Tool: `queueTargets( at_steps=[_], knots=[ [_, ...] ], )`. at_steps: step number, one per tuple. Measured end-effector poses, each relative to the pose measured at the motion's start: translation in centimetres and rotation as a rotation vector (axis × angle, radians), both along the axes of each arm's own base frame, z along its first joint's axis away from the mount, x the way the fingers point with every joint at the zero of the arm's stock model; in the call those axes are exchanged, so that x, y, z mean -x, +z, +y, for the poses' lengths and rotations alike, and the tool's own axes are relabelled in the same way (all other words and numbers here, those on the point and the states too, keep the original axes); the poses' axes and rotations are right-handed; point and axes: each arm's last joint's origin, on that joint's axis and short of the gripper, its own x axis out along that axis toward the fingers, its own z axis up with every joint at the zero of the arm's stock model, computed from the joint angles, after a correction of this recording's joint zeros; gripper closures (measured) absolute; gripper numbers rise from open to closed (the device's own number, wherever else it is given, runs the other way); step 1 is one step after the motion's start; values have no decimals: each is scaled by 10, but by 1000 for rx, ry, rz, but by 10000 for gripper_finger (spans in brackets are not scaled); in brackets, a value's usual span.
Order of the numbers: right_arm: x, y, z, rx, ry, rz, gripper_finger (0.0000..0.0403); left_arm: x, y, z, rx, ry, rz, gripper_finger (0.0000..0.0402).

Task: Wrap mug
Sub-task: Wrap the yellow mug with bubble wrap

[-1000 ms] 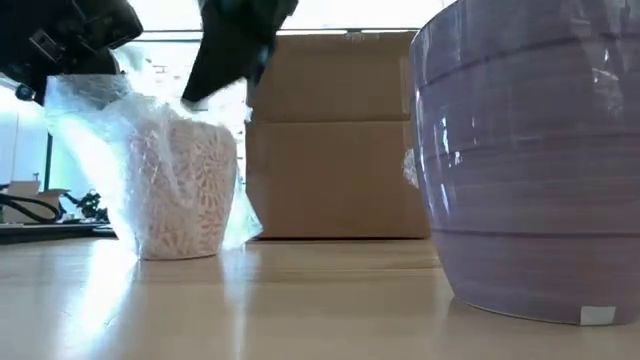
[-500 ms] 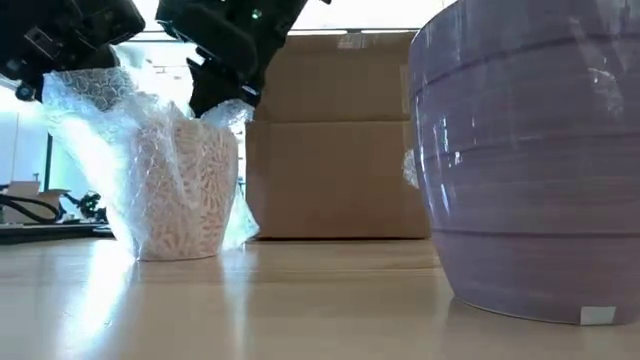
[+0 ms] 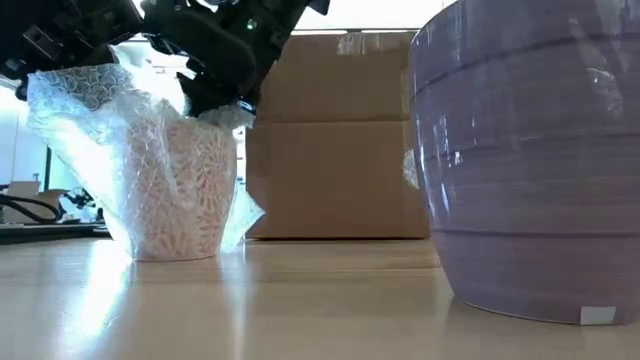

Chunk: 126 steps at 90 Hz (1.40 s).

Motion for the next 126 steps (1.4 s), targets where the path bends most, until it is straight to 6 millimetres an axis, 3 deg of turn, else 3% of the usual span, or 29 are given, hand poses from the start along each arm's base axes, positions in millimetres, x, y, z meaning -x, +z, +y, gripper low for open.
queueTargets(
  at_steps=[14,39,46,55,70,80,110,126],
  knots=[
    [3,12,2,12,20,-13,403,0,0,0,0,0,0,402],
    [23,87,0,-1,55,-112,403,0,0,0,-1,2,1,402],
    [23,93,4,-52,93,-138,403,0,0,1,-1,2,1,402],
    [14,76,10,-81,117,-149,403,0,0,1,0,3,0,402],
    [5,28,8,-58,100,-45,403,0,0,1,2,3,-1,402],
    [4,15,1,-16,46,-3,403,-1,3,0,11,-7,0,402],
    [3,12,-3,-9,23,1,403,-1,45,-13,195,-172,136,402],
    [3,12,-3,-8,24,1,403,8,46,-24,217,-209,170,402]
  ],
)
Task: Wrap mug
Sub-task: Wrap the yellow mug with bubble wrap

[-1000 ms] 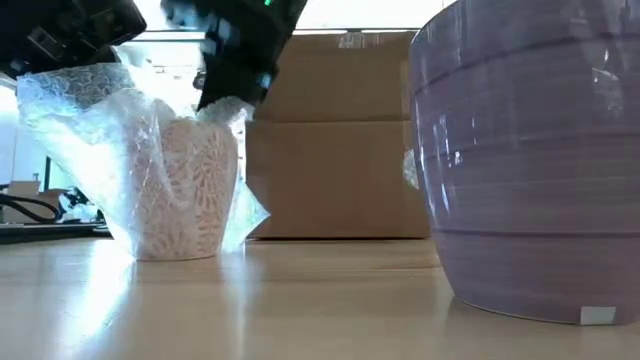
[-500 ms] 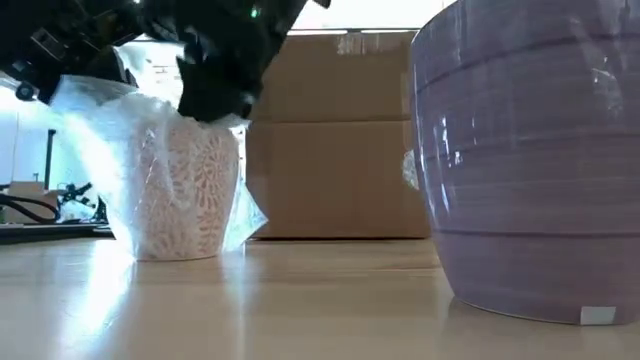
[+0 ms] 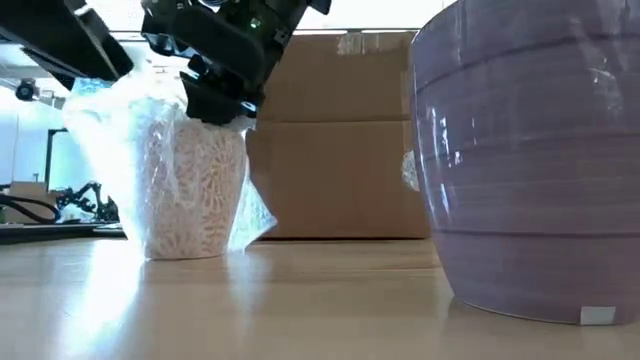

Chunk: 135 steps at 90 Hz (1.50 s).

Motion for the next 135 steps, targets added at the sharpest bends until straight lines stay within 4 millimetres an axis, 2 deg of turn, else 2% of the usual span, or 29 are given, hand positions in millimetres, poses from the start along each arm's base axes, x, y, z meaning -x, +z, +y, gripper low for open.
queueTargets(
  at_steps=[22,40,76,105,135],
  knots=[
    [0,0,0,4,10,0,403,16,-20,-12,102,30,3,402],
    [0,0,-1,3,7,0,403,11,-33,-18,129,51,-58,402],
    [0,0,-1,2,4,-2,403,-1,-57,-26,59,45,-14,402],
    [0,0,-1,1,4,-3,403,-3,-58,-19,-53,119,-64,402],
    [-1,0,-1,-8,-14,-12,403,-3,-63,-13,-90,151,-64,402]
  ],
)
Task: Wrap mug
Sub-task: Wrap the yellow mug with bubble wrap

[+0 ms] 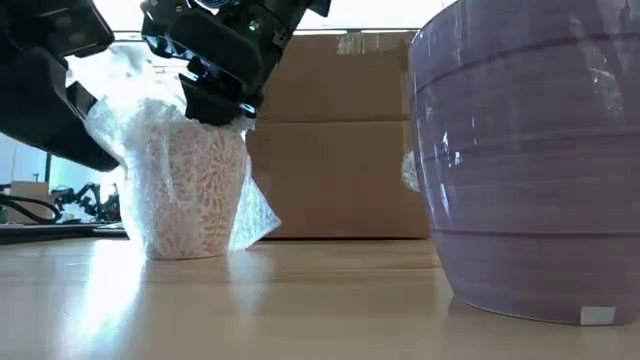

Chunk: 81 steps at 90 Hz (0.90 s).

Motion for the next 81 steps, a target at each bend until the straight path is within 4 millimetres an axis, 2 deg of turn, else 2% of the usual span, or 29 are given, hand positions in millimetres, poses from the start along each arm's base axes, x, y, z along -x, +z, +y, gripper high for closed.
queueTargets(
  at_steps=[26,61,81],
  knots=[
    [-3,0,0,-40,-76,-25,403,0,0,0,-1,0,2,402],
    [-17,5,3,-234,-358,-164,403,12,14,2,77,-58,39,402],
    [-19,8,0,-213,-303,-190,403,20,23,6,108,-49,33,402]
  ],
)
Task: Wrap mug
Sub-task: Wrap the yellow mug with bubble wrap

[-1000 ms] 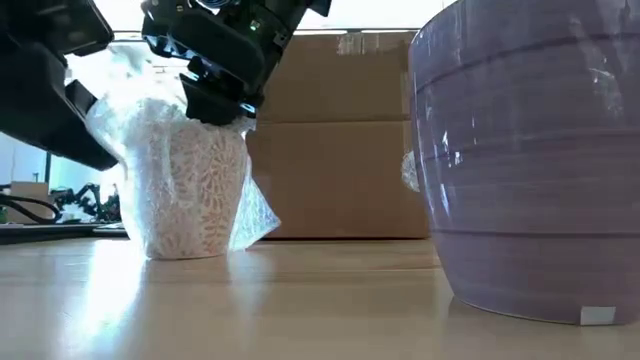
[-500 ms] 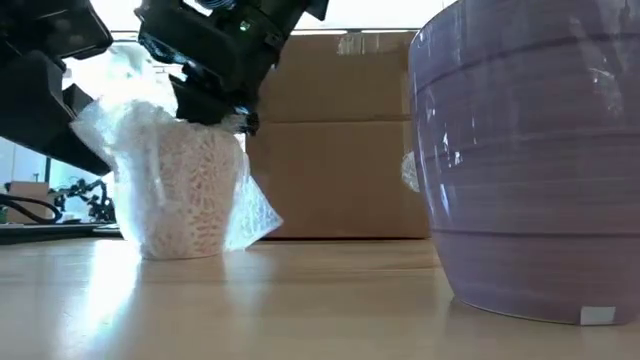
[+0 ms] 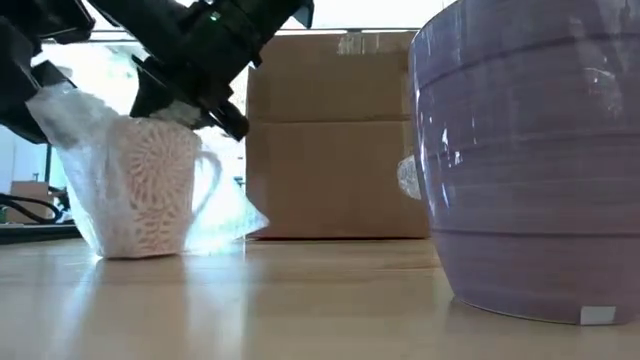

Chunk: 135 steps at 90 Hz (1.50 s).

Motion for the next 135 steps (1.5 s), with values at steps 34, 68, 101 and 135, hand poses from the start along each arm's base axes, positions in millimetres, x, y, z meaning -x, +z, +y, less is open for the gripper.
queueTargets(
  at_steps=[34,68,101,135],
  knots=[
    [11,38,-5,160,192,-42,403,4,4,4,5,15,12,402],
    [3,6,1,118,313,-22,403,4,4,5,13,23,15,402],
    [0,-14,-2,97,278,24,403,9,45,10,-11,22,23,402],
    [0,-7,-2,98,270,2,403,-2,18,35,-131,136,-32,402]
  ],
)
